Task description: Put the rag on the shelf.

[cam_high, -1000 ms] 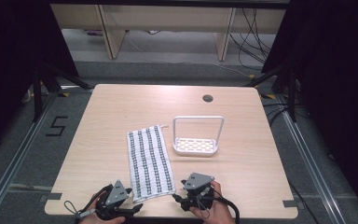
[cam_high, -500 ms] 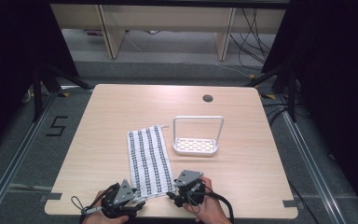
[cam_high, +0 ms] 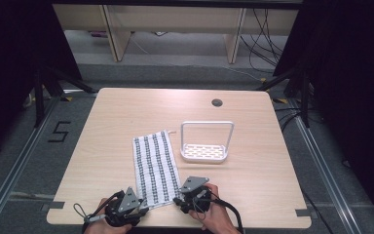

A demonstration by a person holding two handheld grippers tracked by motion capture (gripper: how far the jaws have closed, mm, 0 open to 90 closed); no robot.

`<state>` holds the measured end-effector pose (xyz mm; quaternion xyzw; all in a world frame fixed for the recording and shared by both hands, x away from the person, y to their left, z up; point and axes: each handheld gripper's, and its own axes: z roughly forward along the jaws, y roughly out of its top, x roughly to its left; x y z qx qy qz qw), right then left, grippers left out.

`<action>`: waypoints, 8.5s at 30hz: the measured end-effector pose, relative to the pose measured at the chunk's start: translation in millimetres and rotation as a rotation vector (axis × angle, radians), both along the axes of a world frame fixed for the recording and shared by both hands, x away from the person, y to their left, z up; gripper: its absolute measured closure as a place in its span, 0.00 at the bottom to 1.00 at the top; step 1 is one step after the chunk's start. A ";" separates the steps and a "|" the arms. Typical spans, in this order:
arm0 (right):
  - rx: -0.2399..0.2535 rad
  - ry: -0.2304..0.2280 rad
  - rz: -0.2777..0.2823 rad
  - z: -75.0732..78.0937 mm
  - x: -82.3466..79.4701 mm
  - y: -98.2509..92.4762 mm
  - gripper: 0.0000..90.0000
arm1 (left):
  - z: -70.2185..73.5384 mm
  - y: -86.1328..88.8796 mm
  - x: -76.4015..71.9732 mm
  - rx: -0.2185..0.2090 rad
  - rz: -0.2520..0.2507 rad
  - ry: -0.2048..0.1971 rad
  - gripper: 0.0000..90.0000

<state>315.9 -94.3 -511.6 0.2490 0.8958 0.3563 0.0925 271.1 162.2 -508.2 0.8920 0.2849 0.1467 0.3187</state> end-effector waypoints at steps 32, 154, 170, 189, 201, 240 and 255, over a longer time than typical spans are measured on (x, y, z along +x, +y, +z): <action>0.110 -0.030 -0.008 39.4 4.5 -0.8 0.95 | 41.7 13.8 2.3 -0.135 0.003 -0.074 0.96; 0.420 -0.080 -0.465 206.7 176.7 -117.8 0.95 | 212.3 -112.4 263.4 -0.472 0.187 -0.066 0.95; 0.330 -0.021 -0.493 176.0 192.7 -110.1 0.88 | 178.9 -114.1 272.4 -0.394 0.172 0.030 0.83; 0.318 -0.055 -0.465 187.5 175.3 -114.9 0.70 | 186.6 -103.2 248.4 -0.386 0.133 0.026 0.49; 0.327 -0.062 -0.451 193.0 162.2 -121.4 0.65 | 188.0 -92.5 235.3 -0.372 0.101 0.024 0.42; 0.358 -0.084 -0.412 195.4 124.5 -128.8 0.38 | 187.5 -81.9 176.2 -0.426 0.036 -0.025 0.31; 0.370 -0.070 -0.420 191.1 113.5 -132.8 0.31 | 179.7 -74.5 157.6 -0.432 0.026 -0.017 0.29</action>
